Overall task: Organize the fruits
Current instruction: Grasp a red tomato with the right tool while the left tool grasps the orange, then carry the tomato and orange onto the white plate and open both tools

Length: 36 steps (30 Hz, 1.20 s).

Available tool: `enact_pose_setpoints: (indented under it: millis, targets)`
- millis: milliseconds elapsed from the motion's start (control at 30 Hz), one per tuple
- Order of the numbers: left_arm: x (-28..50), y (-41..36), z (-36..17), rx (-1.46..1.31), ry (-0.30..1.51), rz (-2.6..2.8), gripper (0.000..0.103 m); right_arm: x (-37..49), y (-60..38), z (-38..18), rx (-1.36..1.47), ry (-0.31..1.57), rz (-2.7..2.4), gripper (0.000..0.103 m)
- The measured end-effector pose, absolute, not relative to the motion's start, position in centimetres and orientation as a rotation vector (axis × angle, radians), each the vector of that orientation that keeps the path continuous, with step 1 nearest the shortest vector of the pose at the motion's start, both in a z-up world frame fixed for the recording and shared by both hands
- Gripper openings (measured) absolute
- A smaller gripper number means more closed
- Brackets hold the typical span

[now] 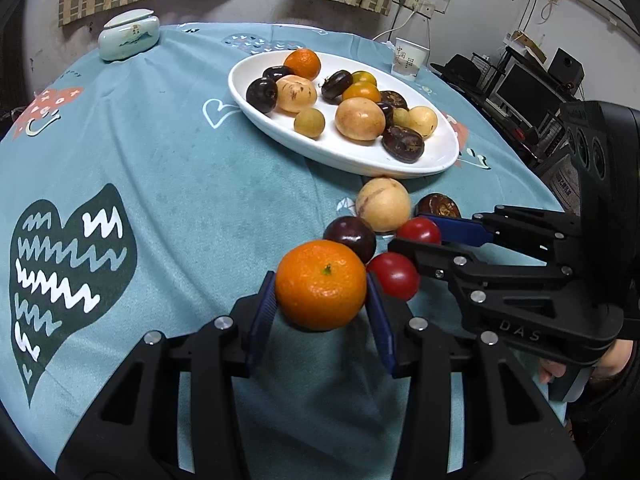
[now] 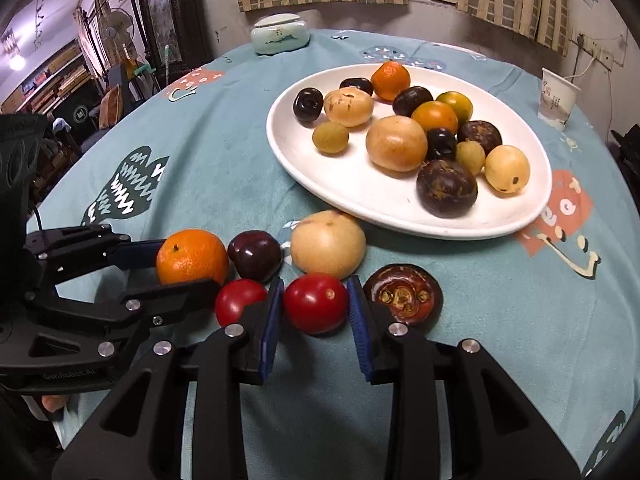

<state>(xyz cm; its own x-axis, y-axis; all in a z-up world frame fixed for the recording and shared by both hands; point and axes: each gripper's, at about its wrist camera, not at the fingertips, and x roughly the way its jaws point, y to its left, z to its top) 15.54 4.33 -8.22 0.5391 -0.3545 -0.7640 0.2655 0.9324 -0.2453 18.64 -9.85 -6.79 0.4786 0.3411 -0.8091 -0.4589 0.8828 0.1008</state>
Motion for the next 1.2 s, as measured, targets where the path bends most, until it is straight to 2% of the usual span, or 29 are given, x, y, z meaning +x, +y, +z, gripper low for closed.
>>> enact_pose_setpoints:
  millis: [200, 367, 767, 967, 1200]
  targets:
    - [14.9, 4.5, -7.5, -0.097, 0.912, -0.355, 0.044, 16.6, -10.9, -6.1, -0.093, 0.96, 0.5, 0.031]
    - [12.6, 4.8, -4.8, -0.122, 0.847, -0.369, 0.044, 12.8, -12.5, -3.5, -0.072, 0.904, 0.506, 0.031]
    - [10.1, 1.2, -1.5, -0.079, 0.814, -0.429, 0.044, 9.4, -16.2, 0.1, 0.006, 0.832, 0.495, 0.031]
    - [13.5, 0.1, 0.8, -0.018, 0.814, -0.418, 0.044, 13.2, -17.2, 0.8, -0.014, 0.848, 0.49, 0.031]
    - [24.1, -0.5, 2.2, -0.004, 0.847, -0.341, 0.044, 21.8, -18.9, 1.7, -0.001, 0.827, 0.42, 0.031]
